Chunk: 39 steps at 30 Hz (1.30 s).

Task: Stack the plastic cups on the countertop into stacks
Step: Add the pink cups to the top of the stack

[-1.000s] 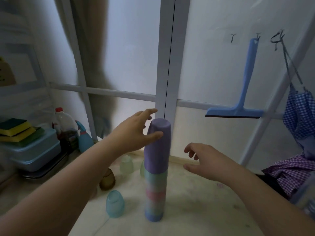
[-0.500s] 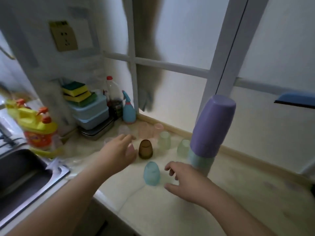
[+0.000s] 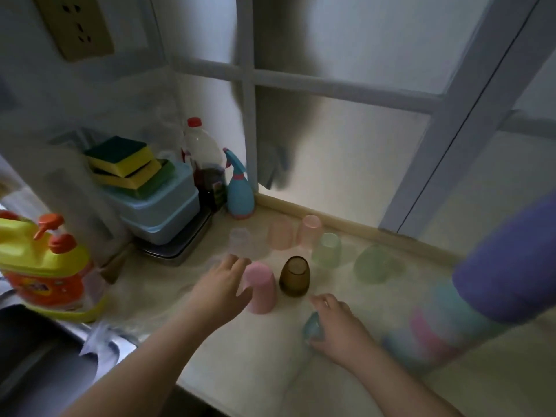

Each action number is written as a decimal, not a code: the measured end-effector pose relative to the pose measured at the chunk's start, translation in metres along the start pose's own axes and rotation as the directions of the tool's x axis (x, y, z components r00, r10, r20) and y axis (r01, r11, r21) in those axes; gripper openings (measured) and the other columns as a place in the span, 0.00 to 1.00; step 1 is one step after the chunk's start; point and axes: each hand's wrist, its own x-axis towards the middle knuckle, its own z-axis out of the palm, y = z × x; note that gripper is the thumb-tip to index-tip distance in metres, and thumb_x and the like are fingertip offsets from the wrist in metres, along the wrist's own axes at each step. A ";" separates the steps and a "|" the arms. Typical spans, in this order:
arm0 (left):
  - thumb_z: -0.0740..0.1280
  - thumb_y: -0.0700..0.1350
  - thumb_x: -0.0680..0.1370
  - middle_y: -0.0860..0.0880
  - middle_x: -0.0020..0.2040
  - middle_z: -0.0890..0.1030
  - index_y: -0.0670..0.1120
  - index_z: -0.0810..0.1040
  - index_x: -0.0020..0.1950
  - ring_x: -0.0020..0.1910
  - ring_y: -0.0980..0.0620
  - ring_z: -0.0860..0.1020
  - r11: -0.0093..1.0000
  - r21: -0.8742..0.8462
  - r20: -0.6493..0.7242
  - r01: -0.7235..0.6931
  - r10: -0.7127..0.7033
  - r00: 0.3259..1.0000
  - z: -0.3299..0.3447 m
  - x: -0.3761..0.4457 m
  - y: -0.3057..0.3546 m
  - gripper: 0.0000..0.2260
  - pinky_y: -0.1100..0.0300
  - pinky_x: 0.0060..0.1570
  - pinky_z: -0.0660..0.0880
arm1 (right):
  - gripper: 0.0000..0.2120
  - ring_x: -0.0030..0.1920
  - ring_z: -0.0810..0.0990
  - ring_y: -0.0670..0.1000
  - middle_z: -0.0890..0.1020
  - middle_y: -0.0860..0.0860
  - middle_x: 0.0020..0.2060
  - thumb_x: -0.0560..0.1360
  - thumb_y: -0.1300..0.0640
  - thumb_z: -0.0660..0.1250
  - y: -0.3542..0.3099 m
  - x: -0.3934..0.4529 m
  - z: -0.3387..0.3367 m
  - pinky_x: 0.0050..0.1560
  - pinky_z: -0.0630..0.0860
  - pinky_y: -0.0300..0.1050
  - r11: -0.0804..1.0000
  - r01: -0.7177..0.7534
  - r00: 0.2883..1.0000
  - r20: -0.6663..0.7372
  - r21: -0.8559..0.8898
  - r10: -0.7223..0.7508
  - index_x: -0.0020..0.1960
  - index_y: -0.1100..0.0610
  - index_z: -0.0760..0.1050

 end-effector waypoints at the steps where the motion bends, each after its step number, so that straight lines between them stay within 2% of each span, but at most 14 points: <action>1: 0.64 0.53 0.74 0.50 0.67 0.69 0.52 0.64 0.69 0.61 0.49 0.72 1.000 -0.005 0.019 0.000 0.000 1.000 0.001 0.006 -0.006 0.25 0.57 0.55 0.72 | 0.36 0.67 0.66 0.57 0.62 0.52 0.70 0.70 0.49 0.69 0.000 0.003 0.004 0.66 0.69 0.50 1.000 -0.019 1.000 0.011 0.004 0.019 0.73 0.51 0.56; 6: 0.64 0.53 0.74 0.49 0.69 0.67 0.52 0.62 0.70 0.64 0.49 0.70 1.000 -0.022 0.128 -0.010 0.013 0.992 0.007 0.031 -0.016 0.26 0.57 0.59 0.71 | 0.30 0.62 0.69 0.56 0.66 0.52 0.65 0.69 0.52 0.68 0.001 0.011 0.014 0.64 0.70 0.48 0.997 -0.077 0.997 0.031 -0.002 0.077 0.68 0.52 0.62; 14: 0.63 0.54 0.75 0.50 0.68 0.69 0.52 0.64 0.69 0.62 0.51 0.71 0.997 -0.073 0.112 0.001 0.007 0.994 0.016 0.042 -0.010 0.23 0.58 0.58 0.71 | 0.25 0.59 0.70 0.56 0.68 0.53 0.61 0.71 0.52 0.65 0.008 0.017 0.012 0.59 0.72 0.48 0.998 -0.060 0.996 0.065 -0.027 0.061 0.66 0.53 0.63; 18: 0.64 0.53 0.74 0.50 0.67 0.70 0.51 0.64 0.69 0.61 0.51 0.72 0.996 -0.084 0.094 -0.011 0.019 0.995 0.017 0.039 -0.009 0.25 0.59 0.57 0.72 | 0.25 0.59 0.70 0.56 0.69 0.52 0.61 0.71 0.53 0.65 0.009 0.018 0.004 0.58 0.72 0.47 0.998 -0.063 0.998 0.020 -0.011 0.063 0.65 0.54 0.63; 22: 0.66 0.51 0.72 0.49 0.68 0.68 0.50 0.61 0.71 0.65 0.48 0.69 0.997 -0.067 0.188 0.036 -0.023 0.982 0.021 0.042 -0.002 0.29 0.56 0.60 0.70 | 0.25 0.60 0.70 0.55 0.68 0.52 0.62 0.71 0.54 0.65 0.009 0.020 -0.001 0.58 0.73 0.47 0.998 -0.055 0.998 0.005 -0.019 0.055 0.66 0.54 0.63; 25: 0.66 0.49 0.72 0.46 0.68 0.67 0.48 0.58 0.72 0.65 0.45 0.69 0.993 -0.062 0.260 0.101 -0.082 0.962 0.026 0.047 0.004 0.31 0.55 0.60 0.70 | 0.25 0.61 0.69 0.56 0.68 0.53 0.63 0.72 0.54 0.65 0.008 0.022 0.001 0.60 0.72 0.47 0.999 -0.049 0.998 0.025 -0.018 0.050 0.66 0.54 0.62; 28: 0.66 0.48 0.73 0.44 0.66 0.69 0.48 0.59 0.71 0.62 0.44 0.71 0.992 -0.058 0.282 0.114 -0.093 0.955 0.030 0.049 0.004 0.29 0.55 0.55 0.71 | 0.26 0.61 0.70 0.56 0.68 0.53 0.63 0.71 0.54 0.66 0.008 0.024 0.004 0.60 0.72 0.48 0.999 -0.051 0.998 0.037 -0.012 0.052 0.66 0.55 0.62; 34: 0.70 0.48 0.70 0.47 0.64 0.70 0.50 0.62 0.70 0.61 0.46 0.71 0.980 -0.169 0.218 0.101 -0.063 0.974 0.019 0.040 0.003 0.31 0.57 0.56 0.71 | 0.28 0.60 0.71 0.57 0.69 0.53 0.62 0.69 0.52 0.69 0.008 0.024 0.009 0.58 0.74 0.50 0.998 -0.069 0.998 0.013 -0.007 0.069 0.66 0.54 0.63; 37: 0.71 0.48 0.69 0.48 0.64 0.71 0.51 0.62 0.70 0.60 0.47 0.72 0.978 -0.201 0.188 0.057 -0.018 0.982 0.006 0.031 0.004 0.32 0.58 0.55 0.70 | 0.38 0.66 0.67 0.56 0.66 0.51 0.67 0.67 0.47 0.70 0.004 0.017 0.003 0.64 0.70 0.50 0.998 -0.057 0.998 -0.017 -0.003 0.057 0.72 0.53 0.58; 39: 0.73 0.48 0.67 0.47 0.63 0.73 0.50 0.62 0.68 0.58 0.46 0.74 0.971 -0.234 0.152 0.048 -0.013 0.988 -0.007 0.028 0.006 0.33 0.55 0.54 0.73 | 0.38 0.68 0.64 0.54 0.65 0.50 0.69 0.68 0.45 0.69 -0.001 0.011 -0.005 0.67 0.65 0.48 0.999 -0.037 0.993 -0.112 -0.012 0.035 0.73 0.52 0.56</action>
